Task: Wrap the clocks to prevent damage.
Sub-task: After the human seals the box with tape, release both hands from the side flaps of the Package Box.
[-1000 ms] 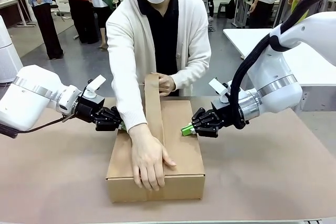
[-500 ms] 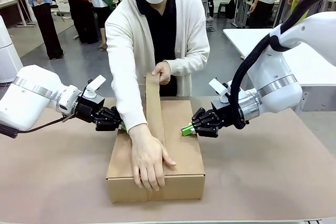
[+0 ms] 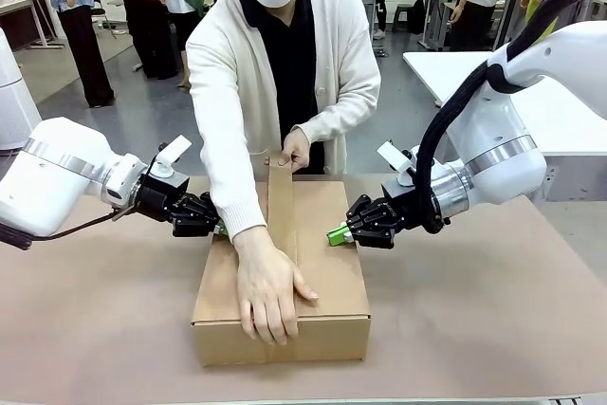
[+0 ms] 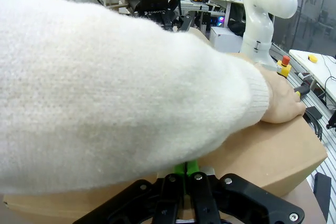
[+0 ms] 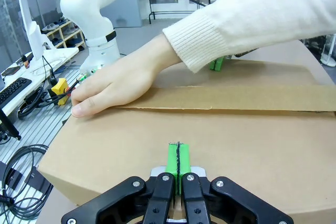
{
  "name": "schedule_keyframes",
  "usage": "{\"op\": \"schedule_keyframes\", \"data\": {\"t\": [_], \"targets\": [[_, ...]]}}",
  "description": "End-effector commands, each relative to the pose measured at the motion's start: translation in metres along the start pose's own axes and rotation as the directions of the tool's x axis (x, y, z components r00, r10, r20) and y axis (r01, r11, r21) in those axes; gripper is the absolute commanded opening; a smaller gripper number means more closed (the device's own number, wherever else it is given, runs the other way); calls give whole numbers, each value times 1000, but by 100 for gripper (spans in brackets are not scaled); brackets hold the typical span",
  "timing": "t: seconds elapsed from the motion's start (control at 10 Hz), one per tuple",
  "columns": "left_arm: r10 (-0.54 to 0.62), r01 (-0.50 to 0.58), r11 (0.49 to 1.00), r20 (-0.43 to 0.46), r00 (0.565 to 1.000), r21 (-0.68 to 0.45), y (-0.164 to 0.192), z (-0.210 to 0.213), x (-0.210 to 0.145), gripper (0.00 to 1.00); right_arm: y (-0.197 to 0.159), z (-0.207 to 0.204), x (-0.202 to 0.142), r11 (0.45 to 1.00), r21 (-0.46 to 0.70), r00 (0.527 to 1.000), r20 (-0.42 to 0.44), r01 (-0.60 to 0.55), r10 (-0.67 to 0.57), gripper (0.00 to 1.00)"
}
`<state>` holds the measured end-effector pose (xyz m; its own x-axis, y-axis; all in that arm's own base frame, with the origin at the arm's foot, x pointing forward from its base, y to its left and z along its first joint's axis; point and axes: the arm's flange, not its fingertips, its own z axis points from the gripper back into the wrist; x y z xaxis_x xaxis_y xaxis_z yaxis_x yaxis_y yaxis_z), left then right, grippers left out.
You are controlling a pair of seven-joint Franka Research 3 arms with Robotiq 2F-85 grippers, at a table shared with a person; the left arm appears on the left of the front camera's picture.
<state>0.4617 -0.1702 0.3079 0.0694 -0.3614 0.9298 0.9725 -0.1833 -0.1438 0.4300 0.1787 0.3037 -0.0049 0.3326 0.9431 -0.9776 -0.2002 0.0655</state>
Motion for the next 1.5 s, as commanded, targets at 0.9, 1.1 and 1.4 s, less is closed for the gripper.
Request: {"op": "schedule_keyframes", "data": {"t": [0.9,1.1,1.4], "targets": [[8,-8,1000,4,1000,7,2,-2,-3,0,0,-2,-2,1000,0,1000,-7,3,-3,1],[8,-8,1000,4,1000,7,2,-2,-3,0,0,-2,-2,1000,0,1000,-7,3,-3,1],[8,-8,1000,4,1000,7,2,-2,-3,0,0,-2,-2,1000,0,1000,-7,3,-3,1]]}}
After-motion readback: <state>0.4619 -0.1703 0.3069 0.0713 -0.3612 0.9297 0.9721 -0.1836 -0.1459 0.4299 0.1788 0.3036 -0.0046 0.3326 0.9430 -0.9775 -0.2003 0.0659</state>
